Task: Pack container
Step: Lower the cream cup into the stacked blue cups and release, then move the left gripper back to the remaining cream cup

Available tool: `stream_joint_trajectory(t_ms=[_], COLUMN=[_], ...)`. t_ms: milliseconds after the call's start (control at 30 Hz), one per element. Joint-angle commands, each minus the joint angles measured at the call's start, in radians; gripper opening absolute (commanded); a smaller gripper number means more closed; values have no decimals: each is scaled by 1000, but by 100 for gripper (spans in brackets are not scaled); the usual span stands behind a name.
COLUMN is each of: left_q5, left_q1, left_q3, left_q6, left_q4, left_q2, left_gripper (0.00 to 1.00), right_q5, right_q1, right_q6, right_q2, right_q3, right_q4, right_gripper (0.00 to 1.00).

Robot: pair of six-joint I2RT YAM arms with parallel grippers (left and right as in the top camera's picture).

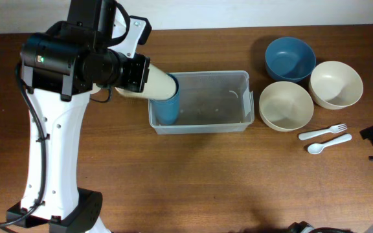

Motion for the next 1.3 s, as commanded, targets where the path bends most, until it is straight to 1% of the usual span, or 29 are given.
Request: stream_joint_trajectory(t_ms=[0, 100, 233, 267, 300, 333, 367, 467, 533, 567, 633, 700, 733, 833, 933, 1067, 1267], left_q5=[-7, -7, -7, -7, -7, -7, -7, -18, -66, -102, -200, -329, -462, -620, -671, -668, -579], left_q1=[-4, -4, -4, -4, -4, -4, -4, -3, -3, -3, -3, -3, -3, 9, 29, 103, 230], left_q3=[0, 0, 0, 0, 0, 0, 0, 4, 16, 24, 41, 47, 47, 42, 42, 38, 38], left_q6=[13, 13, 13, 13, 13, 13, 13, 13, 12, 12, -2, -54, -113, -184, -184, -230, -246], left_q4=[-2, -1, 7, 11, 16, 22, 32, 74, 100, 109, 117, 119, 110, 100, 104, 133, 163], left_q2=[9, 9, 10, 9, 9, 9, 9, 9, 9, 9, 9, 9, 9, 9, 10, 37, 140], left_gripper=[8, 9, 18, 21, 27, 46, 57, 73, 87, 100, 100, 100, 100, 100, 100, 100, 100], right_q5=[12, 12, 12, 12, 12, 12, 12, 12, 12, 12, 12, 12, 12, 12, 12, 12, 12], right_q1=[-6, -6, -6, -6, -6, -6, -6, -6, -6, -6, -6, -6, -6, -6, -6, -6, -6], right_q6=[9, 9, 9, 9, 9, 9, 9, 9, 9, 9, 9, 9, 9, 9, 9, 9, 9], right_q2=[2, 2, 2, 2, 2, 2, 2, 2, 2, 2, 2, 2, 2, 2, 2, 2, 2], right_q3=[-3, -3, -3, -3, -3, -3, -3, -3, -3, -3, -3, -3, -3, -3, -3, -3, -3], right_q4=[3, 3, 3, 3, 3, 3, 3, 3, 3, 3, 3, 3, 3, 3, 3, 3, 3], right_gripper=[99, 99, 99, 99, 99, 99, 99, 99, 99, 99, 99, 99, 99, 99, 99, 99, 99])
